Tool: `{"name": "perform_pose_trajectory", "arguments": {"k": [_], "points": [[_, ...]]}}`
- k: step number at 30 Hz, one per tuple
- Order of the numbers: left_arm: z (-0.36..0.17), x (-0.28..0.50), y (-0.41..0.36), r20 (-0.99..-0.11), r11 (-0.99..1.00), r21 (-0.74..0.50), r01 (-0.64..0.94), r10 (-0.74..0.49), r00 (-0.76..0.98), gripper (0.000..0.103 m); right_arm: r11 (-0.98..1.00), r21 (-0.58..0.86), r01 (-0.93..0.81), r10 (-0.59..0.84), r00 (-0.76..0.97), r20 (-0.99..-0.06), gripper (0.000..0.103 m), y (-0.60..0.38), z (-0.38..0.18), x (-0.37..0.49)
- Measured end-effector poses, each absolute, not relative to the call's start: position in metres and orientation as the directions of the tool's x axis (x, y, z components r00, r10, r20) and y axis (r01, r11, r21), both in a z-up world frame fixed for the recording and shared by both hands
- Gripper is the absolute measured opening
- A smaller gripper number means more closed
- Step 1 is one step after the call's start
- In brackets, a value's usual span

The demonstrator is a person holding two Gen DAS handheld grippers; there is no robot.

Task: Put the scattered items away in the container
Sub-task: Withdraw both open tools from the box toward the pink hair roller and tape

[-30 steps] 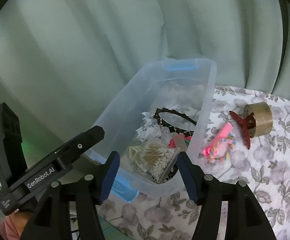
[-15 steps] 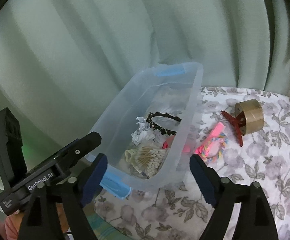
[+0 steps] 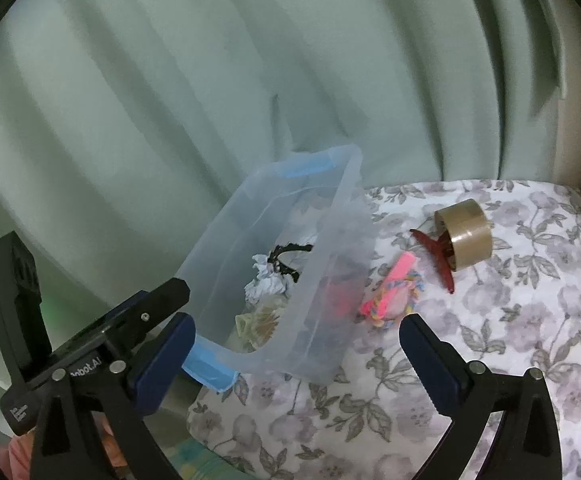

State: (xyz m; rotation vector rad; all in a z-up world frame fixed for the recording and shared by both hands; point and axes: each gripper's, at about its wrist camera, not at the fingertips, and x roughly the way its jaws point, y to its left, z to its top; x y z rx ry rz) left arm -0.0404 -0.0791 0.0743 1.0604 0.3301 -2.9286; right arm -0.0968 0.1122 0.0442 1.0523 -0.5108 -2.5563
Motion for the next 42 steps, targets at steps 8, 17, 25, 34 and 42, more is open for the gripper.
{"name": "perform_pose_trajectory", "arguments": {"k": [8, 17, 25, 34, 42], "points": [[0.081, -0.041, -0.05, -0.63, -0.986, -0.166, 0.023, 0.088, -0.772, 0.099, -0.872, 0.475, 0.119, -0.412, -0.705, -0.577, 0.103, 0.141, 0.043, -0.086], [0.083, -0.045, -0.008, -0.626, -0.982, -0.173, -0.077, 0.171, -0.761, 0.101, -0.858, 0.508, 0.078, -0.386, -0.749, -0.539, 0.103, 0.182, 0.042, -0.07], [0.078, -0.049, 0.026, -0.638, -0.976, -0.179, -0.122, 0.21, -0.741, 0.101, -0.857, 0.514, 0.036, -0.339, -0.791, -0.509, 0.103, 0.219, 0.038, -0.055], [0.068, -0.056, 0.06, -0.658, -0.972, -0.16, -0.174, 0.236, -0.715, 0.101, -0.837, 0.547, -0.035, -0.277, -0.834, -0.477, 0.103, 0.256, 0.024, -0.042], [0.051, -0.067, 0.089, -0.684, -0.952, -0.162, -0.261, 0.299, -0.666, 0.103, -0.819, 0.564, -0.107, -0.218, -0.85, -0.479, 0.103, 0.284, 0.007, -0.041]]}}
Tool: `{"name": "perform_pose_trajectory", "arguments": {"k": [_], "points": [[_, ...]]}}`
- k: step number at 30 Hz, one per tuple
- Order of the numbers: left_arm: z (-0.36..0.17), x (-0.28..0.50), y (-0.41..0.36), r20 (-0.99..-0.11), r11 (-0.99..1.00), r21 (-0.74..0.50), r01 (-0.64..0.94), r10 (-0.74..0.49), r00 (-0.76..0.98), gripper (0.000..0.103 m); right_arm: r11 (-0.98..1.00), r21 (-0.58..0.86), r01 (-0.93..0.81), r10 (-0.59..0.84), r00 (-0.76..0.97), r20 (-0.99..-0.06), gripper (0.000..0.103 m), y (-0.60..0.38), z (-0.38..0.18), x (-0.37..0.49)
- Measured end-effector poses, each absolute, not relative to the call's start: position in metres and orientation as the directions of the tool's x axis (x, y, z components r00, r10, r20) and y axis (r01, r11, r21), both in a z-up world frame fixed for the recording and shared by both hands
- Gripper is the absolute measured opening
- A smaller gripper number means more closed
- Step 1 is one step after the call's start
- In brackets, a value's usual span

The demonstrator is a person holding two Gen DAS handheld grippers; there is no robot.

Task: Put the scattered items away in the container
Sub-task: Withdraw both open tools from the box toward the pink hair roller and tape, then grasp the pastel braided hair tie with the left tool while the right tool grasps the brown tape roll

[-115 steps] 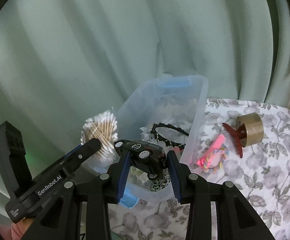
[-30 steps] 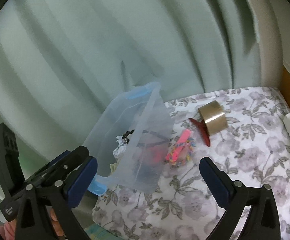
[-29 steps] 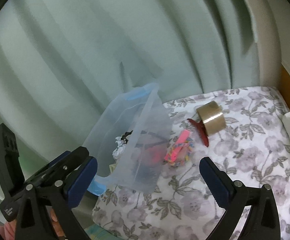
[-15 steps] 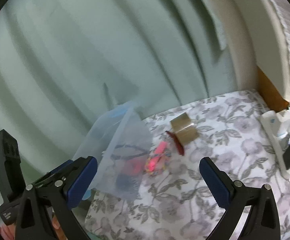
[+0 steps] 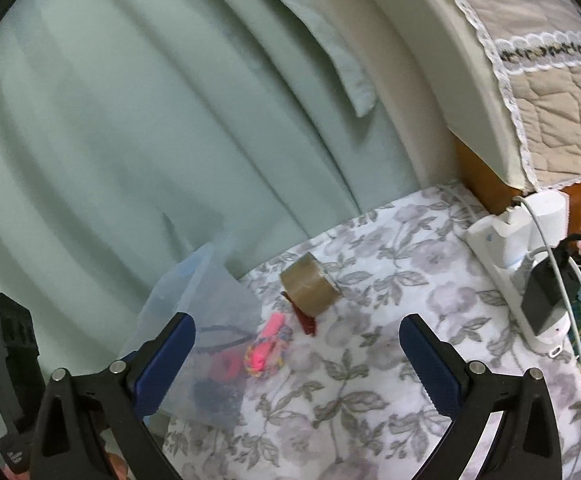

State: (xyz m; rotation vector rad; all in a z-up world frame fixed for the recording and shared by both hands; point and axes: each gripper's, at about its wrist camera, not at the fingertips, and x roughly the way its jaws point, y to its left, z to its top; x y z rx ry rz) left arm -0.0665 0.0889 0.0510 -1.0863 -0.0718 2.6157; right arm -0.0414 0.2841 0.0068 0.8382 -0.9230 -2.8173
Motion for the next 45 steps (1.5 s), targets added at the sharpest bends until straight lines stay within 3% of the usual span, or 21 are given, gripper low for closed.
{"name": "perform_pose_trajectory", "arguments": {"k": [11, 18, 24, 26, 29, 37, 45], "points": [[0.014, -0.09, 0.103, -0.754, -0.976, -0.08, -0.201, 0.191, -0.629, 0.103, -0.836, 0.535, -0.124, -0.264, -0.764, -0.589, 0.103, 0.296, -0.026, -0.064], [-0.003, -0.104, 0.118, -0.745, -0.983, 0.117, -0.14, 0.006, -0.667, 0.102, -0.851, 0.51, -0.121, -0.253, -0.758, -0.602, 0.103, 0.298, -0.033, -0.081], [-0.026, -0.116, 0.133, -0.759, -0.972, 0.17, -0.164, -0.022, -0.651, 0.093, -0.855, 0.505, -0.117, -0.259, -0.747, -0.612, 0.1, 0.298, -0.043, -0.097], [-0.035, -0.122, 0.134, -0.766, -0.973, 0.168, -0.157, -0.028, -0.643, 0.085, -0.858, 0.501, -0.117, -0.261, -0.74, -0.62, 0.098, 0.299, -0.046, -0.101], [-0.051, -0.136, 0.13, -0.781, -0.977, 0.181, -0.114, -0.072, -0.621, 0.075, -0.866, 0.488, -0.114, -0.262, -0.727, -0.634, 0.095, 0.3, -0.051, -0.109], [-0.086, -0.167, 0.11, -0.81, -0.983, 0.185, -0.009, -0.147, -0.568, 0.062, -0.874, 0.475, -0.104, -0.275, -0.699, -0.66, 0.088, 0.294, -0.064, -0.138], [-0.107, -0.19, 0.101, -0.828, -0.985, 0.171, 0.012, -0.15, -0.54, 0.062, -0.9, 0.436, -0.032, -0.307, -0.663, -0.683, 0.085, 0.273, -0.07, -0.185]]}}
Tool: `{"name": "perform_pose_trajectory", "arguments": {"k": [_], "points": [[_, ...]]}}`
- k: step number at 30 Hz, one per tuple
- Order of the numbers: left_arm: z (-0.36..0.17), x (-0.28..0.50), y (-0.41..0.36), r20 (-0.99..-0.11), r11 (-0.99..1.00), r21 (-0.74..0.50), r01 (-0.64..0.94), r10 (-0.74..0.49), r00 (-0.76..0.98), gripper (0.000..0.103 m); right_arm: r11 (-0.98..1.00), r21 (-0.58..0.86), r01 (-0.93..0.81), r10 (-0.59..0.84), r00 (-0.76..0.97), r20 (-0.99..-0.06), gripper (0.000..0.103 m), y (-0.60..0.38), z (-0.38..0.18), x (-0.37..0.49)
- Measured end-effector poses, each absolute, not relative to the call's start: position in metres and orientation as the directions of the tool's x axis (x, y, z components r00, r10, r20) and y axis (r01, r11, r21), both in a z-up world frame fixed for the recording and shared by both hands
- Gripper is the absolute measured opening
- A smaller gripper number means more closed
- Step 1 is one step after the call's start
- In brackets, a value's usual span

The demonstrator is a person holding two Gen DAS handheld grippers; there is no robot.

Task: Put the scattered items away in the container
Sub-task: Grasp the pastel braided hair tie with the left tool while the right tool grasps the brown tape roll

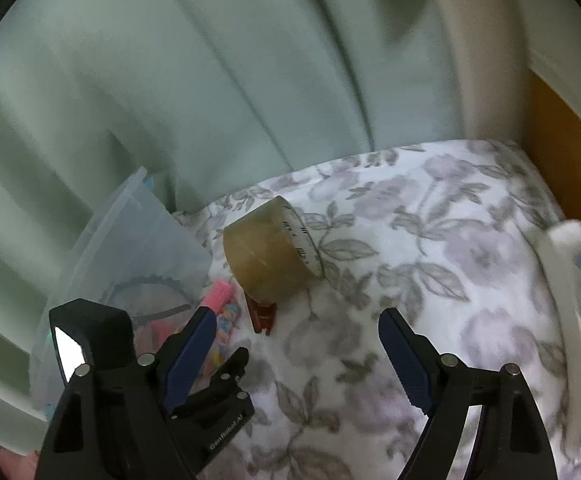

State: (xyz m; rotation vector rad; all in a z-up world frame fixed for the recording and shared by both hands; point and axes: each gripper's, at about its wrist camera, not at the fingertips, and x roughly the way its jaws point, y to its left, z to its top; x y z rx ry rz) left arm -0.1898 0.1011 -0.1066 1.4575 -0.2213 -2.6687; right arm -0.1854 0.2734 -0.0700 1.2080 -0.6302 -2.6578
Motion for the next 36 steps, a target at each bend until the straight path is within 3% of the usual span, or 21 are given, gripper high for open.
{"name": "perform_pose_trajectory", "arguments": {"k": [4, 10, 17, 21, 24, 28, 32, 36], "points": [[-0.115, -0.199, 0.093, -0.847, -0.993, 0.12, 0.023, -0.114, -0.52, 0.056, -0.91, 0.415, -0.01, -0.312, -0.642, -0.701, 0.085, 0.265, -0.077, -0.209], [-0.118, -0.21, 0.081, -0.846, -0.998, 0.036, 0.042, -0.053, -0.531, 0.055, -0.915, 0.403, 0.028, -0.334, -0.614, -0.715, 0.084, 0.256, -0.088, -0.239], [-0.118, -0.212, 0.071, -0.833, -0.998, -0.039, 0.058, 0.001, -0.553, 0.04, -0.91, 0.407, 0.085, -0.376, -0.586, -0.718, 0.084, 0.246, -0.094, -0.265], [-0.118, -0.213, 0.071, -0.826, -0.998, -0.04, 0.049, 0.005, -0.563, 0.038, -0.915, 0.391, 0.098, -0.373, -0.577, -0.727, 0.084, 0.239, -0.099, -0.275], [-0.118, -0.214, 0.073, -0.823, -0.999, -0.023, 0.047, -0.008, -0.568, 0.036, -0.915, 0.396, 0.075, -0.362, -0.585, -0.725, 0.075, 0.244, -0.099, -0.277], [-0.117, -0.217, 0.072, -0.826, -0.998, -0.027, 0.062, -0.013, -0.564, 0.025, -0.912, 0.407, 0.061, -0.358, -0.603, -0.713, 0.063, 0.25, -0.094, -0.272], [-0.115, -0.218, 0.07, -0.829, -0.997, -0.034, 0.07, -0.011, -0.559, 0.012, -0.913, 0.406, 0.038, -0.34, -0.619, -0.708, 0.059, 0.256, -0.088, -0.262], [-0.114, -0.216, 0.073, -0.832, -0.998, -0.011, 0.058, -0.023, -0.555, 0.009, -0.908, 0.419, 0.005, -0.327, -0.633, -0.701, 0.059, 0.265, -0.083, -0.248]]}}
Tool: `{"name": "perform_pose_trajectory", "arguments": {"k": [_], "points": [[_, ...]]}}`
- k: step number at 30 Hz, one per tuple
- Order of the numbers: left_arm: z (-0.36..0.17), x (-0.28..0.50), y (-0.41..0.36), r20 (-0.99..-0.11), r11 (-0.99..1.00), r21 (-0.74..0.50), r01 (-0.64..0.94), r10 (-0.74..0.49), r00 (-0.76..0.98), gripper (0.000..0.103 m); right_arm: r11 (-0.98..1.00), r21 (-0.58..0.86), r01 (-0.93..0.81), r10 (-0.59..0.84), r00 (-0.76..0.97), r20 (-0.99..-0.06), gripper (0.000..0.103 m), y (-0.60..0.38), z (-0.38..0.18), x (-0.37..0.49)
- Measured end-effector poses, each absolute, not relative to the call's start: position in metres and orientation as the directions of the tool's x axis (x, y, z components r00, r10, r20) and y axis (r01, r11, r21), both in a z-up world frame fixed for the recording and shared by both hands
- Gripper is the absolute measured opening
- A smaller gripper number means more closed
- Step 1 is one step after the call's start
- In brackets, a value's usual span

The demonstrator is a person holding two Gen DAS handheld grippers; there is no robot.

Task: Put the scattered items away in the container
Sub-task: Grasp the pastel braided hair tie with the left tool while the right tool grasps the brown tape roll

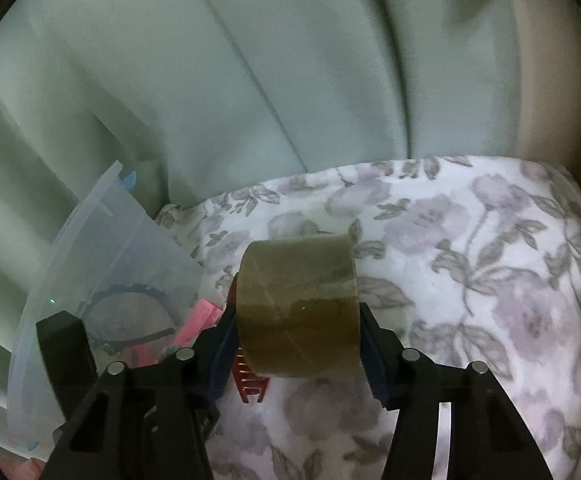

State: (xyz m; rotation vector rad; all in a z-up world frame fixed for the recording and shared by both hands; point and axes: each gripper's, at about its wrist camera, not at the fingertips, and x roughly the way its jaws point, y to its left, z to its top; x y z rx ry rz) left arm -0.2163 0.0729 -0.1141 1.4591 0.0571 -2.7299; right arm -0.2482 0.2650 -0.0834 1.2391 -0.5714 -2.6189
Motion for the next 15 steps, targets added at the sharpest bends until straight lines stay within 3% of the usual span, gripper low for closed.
{"name": "perform_pose_trajectory", "arguments": {"k": [7, 15], "points": [[-0.11, -0.207, 0.079, -0.846, -0.999, -0.017, 0.035, -0.004, -0.534, 0.007, -0.9, 0.434, -0.045, -0.307, -0.642, -0.703, 0.059, 0.278, -0.081, -0.218], [-0.095, -0.175, 0.097, -0.859, -0.994, -0.088, -0.057, 0.105, -0.501, 0.007, -0.877, 0.467, -0.115, -0.29, -0.647, -0.705, 0.059, 0.289, -0.081, -0.17]]}}
